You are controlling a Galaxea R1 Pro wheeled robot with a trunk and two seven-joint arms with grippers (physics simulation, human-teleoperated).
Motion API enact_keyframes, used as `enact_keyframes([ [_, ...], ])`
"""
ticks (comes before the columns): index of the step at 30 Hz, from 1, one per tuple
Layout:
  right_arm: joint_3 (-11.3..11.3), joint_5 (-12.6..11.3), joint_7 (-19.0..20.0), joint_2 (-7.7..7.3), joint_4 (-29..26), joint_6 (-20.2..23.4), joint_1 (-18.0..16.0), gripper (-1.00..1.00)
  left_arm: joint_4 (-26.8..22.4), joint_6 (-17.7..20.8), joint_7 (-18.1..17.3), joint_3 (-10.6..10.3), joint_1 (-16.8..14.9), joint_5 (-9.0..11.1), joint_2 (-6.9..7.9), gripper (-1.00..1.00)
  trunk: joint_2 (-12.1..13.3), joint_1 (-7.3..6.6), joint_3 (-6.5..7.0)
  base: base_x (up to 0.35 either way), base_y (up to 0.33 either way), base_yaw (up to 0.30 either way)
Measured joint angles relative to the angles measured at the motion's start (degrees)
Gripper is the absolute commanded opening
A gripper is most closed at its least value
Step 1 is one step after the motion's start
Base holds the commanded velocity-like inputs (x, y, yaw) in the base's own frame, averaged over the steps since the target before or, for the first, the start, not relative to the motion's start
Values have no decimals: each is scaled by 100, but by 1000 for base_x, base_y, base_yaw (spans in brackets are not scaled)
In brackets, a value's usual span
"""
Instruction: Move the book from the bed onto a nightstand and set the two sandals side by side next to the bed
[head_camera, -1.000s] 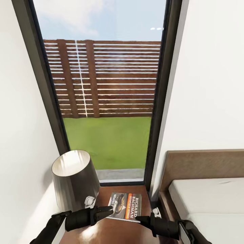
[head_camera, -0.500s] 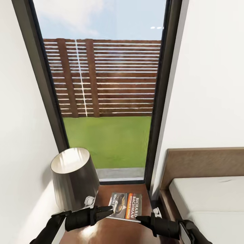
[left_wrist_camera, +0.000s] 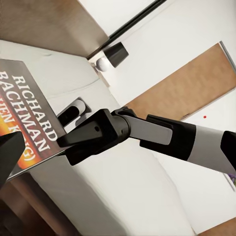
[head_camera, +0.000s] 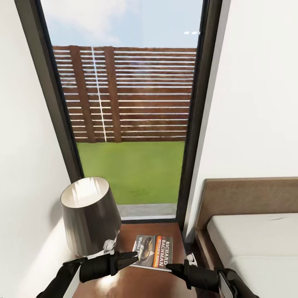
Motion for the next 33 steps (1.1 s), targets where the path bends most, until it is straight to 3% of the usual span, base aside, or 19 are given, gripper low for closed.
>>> enact_keyframes([
  [33,8,1,0,9,7,-1,0,-100,9,0,10,0,-2,9,0,100,-1324,725,-593,0,0,0],
])
